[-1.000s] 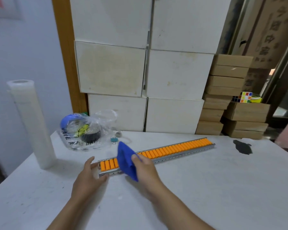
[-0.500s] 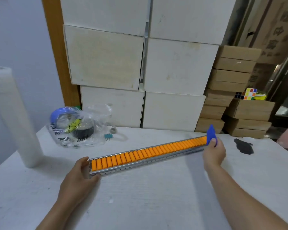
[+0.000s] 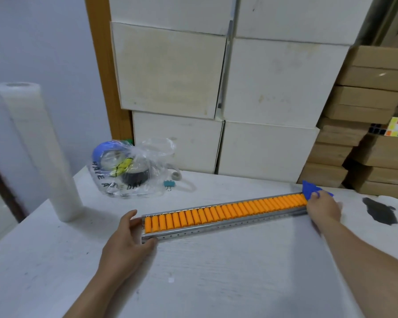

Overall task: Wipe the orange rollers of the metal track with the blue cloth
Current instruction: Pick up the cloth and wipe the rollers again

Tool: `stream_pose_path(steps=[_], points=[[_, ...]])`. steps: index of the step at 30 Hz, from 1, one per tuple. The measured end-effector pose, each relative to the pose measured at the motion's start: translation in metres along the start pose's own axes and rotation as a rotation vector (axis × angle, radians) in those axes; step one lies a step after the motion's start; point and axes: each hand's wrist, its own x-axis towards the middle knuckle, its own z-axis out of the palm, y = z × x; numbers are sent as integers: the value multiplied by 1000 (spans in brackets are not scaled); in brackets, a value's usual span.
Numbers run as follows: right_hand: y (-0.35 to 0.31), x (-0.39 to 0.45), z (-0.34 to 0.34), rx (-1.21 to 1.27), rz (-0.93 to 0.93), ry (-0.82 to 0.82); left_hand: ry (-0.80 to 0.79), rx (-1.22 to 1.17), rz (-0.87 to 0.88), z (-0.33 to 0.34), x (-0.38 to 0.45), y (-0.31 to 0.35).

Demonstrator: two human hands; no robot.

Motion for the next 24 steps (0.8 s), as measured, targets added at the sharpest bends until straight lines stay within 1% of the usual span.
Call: stream_pose_path(steps=[3,8,14,17,21,24], points=[[-6,-15,9,25,-48,-46,4,1,10,-1,-1,1],[-31,-70,25,54,-175,-112,6,-21,17,-1,-5,3],[-83,-174,23,91,-409,-183,-4,-15,9,-1,-8,6],[-112,-225,20,89,-525,-247,-5,-12,7,-2,-10,5],[-146,-276,33,63,-679,-334,-42,6,-1,-4,-6,4],[-167,-306,45,54,-786,-347,-61,-25,-6,-4,-2,4]])
